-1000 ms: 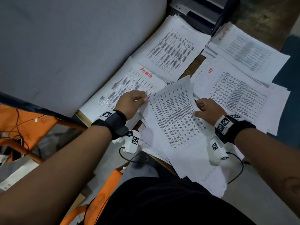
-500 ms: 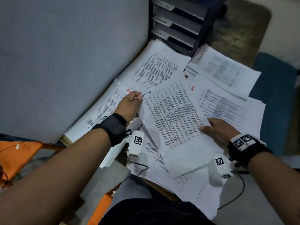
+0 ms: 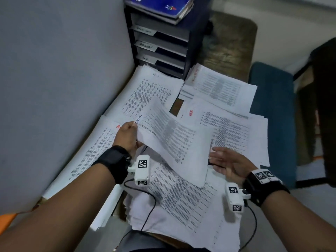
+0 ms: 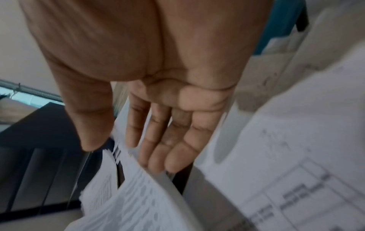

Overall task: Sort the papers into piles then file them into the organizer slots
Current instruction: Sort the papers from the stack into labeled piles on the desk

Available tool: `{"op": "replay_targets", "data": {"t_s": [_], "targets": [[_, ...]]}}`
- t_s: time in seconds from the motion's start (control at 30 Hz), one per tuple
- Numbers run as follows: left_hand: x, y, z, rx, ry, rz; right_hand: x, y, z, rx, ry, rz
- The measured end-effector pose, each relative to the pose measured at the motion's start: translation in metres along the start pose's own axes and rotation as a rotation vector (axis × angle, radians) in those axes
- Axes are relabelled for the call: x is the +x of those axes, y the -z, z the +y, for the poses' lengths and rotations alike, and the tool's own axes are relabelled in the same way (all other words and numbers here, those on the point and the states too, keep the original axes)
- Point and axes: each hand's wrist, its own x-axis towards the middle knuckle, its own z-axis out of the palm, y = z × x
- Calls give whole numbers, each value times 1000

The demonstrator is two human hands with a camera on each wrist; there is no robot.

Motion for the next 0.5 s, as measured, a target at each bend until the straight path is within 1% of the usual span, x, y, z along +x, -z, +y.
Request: {"op": "replay_targets", "data": {"t_s": [0.03,0.1,0.2,0.23,0.27,0.33,0.4,0.5], "targets": [[1,-1,-1,-16,17,7,1,-7,4,-27,-20,-17],[4,-1,-3,-22,33,5,2,-23,11,-105,-40,-7],[3,4,-9,-10,64,-41,9,-34,22,-150,-78,61],[1,8,-12,3,72,-48,14,-34,25,-186,-81,104],[0,11,-16,35,69,-49,17,-34,26,-281,-59,145],[-4,21,-22,153,56,-95,22,-32,23,-533,-1,222],[-8,32,-25,208,48,-130,21,-29,17,-617,28,272],[-13,47,-31,252,118,-182,12,-27,4,-698,77,266]]}}
